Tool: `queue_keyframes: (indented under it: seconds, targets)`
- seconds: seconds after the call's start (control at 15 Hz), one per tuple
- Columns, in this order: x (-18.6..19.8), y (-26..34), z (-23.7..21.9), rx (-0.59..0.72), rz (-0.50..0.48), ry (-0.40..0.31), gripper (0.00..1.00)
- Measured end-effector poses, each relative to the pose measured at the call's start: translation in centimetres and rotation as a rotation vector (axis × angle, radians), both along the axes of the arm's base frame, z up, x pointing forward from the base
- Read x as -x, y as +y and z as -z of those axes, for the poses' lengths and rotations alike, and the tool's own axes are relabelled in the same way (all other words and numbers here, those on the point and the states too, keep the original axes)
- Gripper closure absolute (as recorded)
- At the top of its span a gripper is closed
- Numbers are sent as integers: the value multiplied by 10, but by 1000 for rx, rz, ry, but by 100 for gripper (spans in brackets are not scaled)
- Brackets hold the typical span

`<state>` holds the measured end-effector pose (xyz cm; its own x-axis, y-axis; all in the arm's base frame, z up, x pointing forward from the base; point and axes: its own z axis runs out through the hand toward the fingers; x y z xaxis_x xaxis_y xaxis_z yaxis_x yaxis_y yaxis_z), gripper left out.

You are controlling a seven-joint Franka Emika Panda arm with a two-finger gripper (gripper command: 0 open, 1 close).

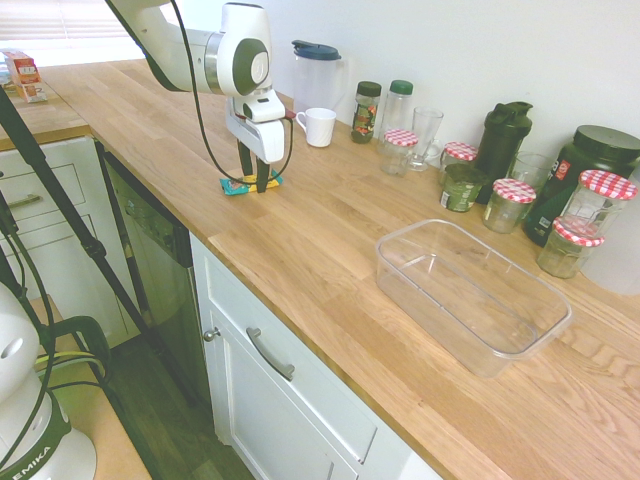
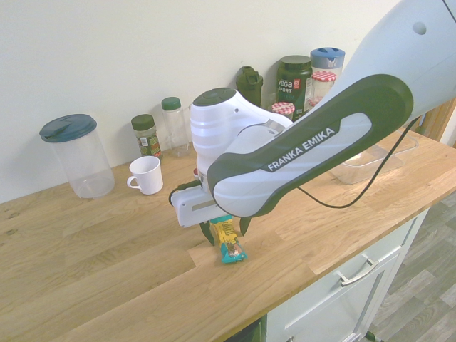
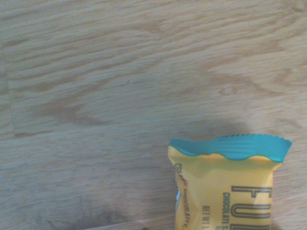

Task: Put the protein bar into the container

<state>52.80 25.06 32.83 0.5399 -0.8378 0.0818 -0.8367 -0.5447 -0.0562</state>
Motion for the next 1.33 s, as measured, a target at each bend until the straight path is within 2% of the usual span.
queue_keyframes:
  seconds: [0.53, 0.73, 0.87, 1.07, 1.2, 1.33]
  targets:
    - [-3, -5, -2, -9, -6, 7, 100]
    - [-9, -31, -37, -54, 6, -3, 100]
    - [-11, -79, -104, -95, 27, -41, 100]
    - [1, -188, -193, -134, 92, -104, 100]
    - [6, -266, -210, -167, 147, -121, 100]
    - [11, -337, -200, -206, 212, -108, 100]
